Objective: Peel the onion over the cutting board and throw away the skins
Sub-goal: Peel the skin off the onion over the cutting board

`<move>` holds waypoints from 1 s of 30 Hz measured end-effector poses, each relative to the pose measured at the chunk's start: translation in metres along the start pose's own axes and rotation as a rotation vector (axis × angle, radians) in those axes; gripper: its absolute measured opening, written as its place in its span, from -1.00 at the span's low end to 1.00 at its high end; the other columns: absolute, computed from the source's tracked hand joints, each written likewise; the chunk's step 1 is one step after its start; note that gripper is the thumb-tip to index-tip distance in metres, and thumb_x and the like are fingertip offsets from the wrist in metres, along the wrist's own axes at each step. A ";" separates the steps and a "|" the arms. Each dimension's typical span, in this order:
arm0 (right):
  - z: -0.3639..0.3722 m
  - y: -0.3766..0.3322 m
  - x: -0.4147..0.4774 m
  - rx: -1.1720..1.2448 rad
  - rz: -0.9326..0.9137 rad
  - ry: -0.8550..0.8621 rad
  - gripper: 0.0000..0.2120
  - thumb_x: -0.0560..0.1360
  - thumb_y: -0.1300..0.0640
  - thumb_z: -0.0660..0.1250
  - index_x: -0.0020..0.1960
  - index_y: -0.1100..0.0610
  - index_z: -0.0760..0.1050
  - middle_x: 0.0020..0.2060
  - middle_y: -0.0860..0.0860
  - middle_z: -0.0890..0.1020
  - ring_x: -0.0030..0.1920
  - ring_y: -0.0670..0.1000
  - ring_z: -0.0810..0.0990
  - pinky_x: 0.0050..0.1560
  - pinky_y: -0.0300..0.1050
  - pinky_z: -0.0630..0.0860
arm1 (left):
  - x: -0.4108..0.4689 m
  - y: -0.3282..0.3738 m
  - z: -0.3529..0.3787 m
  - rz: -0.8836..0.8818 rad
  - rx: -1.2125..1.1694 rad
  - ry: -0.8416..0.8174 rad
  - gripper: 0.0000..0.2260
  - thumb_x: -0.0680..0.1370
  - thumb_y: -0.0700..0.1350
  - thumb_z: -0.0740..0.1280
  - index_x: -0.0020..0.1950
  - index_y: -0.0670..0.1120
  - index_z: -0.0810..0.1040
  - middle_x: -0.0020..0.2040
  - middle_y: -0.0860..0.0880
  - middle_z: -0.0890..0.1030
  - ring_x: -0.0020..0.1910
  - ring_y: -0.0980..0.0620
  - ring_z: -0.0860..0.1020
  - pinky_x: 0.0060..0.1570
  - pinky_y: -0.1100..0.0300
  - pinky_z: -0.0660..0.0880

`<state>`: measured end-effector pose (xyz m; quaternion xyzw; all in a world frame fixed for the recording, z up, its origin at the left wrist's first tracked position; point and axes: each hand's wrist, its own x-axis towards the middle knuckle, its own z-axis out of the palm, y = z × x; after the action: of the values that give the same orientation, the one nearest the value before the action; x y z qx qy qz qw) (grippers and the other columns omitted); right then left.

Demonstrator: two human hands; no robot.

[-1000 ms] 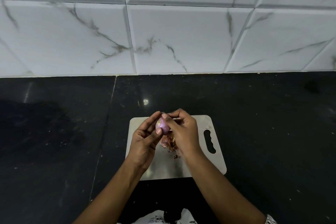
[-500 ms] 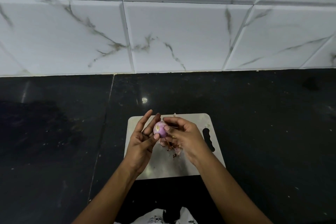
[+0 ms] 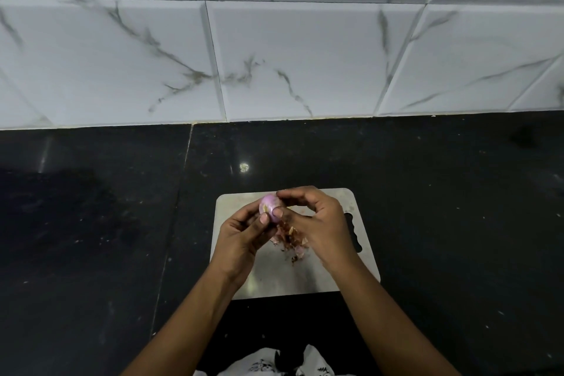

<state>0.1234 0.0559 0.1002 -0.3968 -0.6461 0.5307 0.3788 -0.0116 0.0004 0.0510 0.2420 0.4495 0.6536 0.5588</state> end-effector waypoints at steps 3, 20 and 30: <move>0.005 0.001 0.001 0.024 0.012 0.015 -0.77 0.35 0.11 0.48 0.00 0.00 0.62 -0.07 -0.09 0.64 -0.01 -0.18 0.59 -0.01 -0.34 0.51 | 0.002 0.001 0.001 0.016 -0.009 -0.004 -0.44 0.10 0.12 0.63 0.03 -0.06 0.67 -0.03 -0.12 0.69 -0.03 -0.01 0.65 -0.07 0.20 0.59; 0.008 0.020 0.011 0.184 0.268 0.036 -0.83 0.55 0.22 0.24 -0.07 0.14 0.62 -0.12 0.10 0.68 -0.10 0.07 0.68 -0.08 -0.01 0.62 | -0.005 -0.012 0.002 -0.099 -0.091 0.082 -0.37 0.11 0.11 0.62 0.10 -0.08 0.62 -0.05 -0.07 0.70 -0.09 0.03 0.67 -0.22 0.27 0.58; -0.004 0.014 0.005 -0.075 0.018 -0.050 -0.78 0.42 0.25 0.41 -0.03 -0.03 0.63 -0.05 -0.10 0.65 0.03 -0.14 0.60 0.16 -0.13 0.50 | -0.003 -0.006 0.002 -0.158 -0.119 0.027 -0.38 0.13 0.09 0.62 0.11 -0.12 0.61 -0.04 -0.12 0.69 -0.05 -0.03 0.67 -0.18 0.23 0.59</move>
<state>0.1268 0.0635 0.0873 -0.4033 -0.6710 0.5193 0.3426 -0.0067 -0.0017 0.0475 0.1631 0.4352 0.6362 0.6158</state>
